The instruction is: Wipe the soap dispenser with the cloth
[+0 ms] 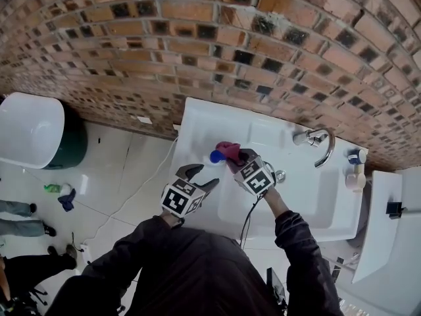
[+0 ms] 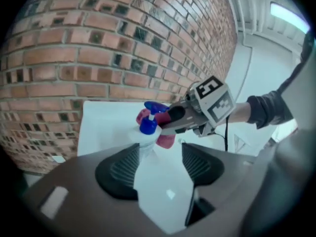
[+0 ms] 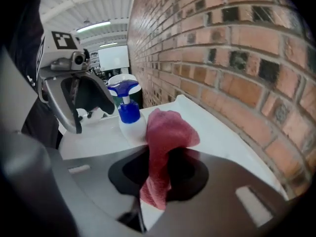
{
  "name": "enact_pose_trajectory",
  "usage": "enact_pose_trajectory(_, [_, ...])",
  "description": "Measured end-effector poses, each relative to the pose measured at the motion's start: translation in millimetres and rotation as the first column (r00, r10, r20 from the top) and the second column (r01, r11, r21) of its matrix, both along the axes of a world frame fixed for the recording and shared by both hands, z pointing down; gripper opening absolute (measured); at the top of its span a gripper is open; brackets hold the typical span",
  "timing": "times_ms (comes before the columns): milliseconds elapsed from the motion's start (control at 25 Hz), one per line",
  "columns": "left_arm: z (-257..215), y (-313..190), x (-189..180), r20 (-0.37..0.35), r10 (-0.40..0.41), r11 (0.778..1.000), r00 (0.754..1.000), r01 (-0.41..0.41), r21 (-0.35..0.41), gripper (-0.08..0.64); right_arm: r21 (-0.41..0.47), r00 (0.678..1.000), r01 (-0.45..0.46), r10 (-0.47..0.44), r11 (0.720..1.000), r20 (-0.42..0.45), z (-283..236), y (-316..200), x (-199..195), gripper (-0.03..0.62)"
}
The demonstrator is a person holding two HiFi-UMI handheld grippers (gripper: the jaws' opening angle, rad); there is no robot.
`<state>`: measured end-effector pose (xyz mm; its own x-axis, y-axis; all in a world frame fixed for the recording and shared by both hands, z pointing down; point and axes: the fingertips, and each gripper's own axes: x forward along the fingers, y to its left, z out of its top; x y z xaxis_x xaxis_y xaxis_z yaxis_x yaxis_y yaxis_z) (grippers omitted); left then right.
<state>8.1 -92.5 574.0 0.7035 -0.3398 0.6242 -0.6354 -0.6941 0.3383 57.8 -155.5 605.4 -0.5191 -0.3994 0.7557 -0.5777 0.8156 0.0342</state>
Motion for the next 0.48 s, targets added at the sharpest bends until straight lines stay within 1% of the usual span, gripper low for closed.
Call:
enact_pose_trajectory(80, [6.1, -3.0, 7.1, 0.008, 0.005, 1.0, 1.0, -0.005, -0.017, 0.311, 0.038, 0.994, 0.087, -0.085, 0.995, -0.067, -0.9, 1.7, -6.7, 0.069])
enact_pose_trajectory(160, [7.1, -8.2, 8.9, 0.007, -0.013, 1.0, 1.0, 0.013, -0.014, 0.314, 0.057, 0.983, 0.15, -0.143, 0.987, -0.117, -0.3, 4.7, -10.3, 0.069])
enact_pose_trajectory(280, [9.0, -12.2, 7.8, 0.001, -0.019, 1.0, 1.0, 0.019, -0.017, 0.316, 0.059, 0.978, 0.18, -0.172, 0.982, -0.12, -0.9, 11.5, -11.3, 0.069])
enact_pose_trajectory(480, [10.0, -14.0, 3.9, -0.01, 0.038, 0.999, 0.999, -0.038, -0.02, 0.316, 0.071, 0.955, 0.28, -0.27, 0.957, -0.123, -6.9, 34.5, -19.0, 0.069])
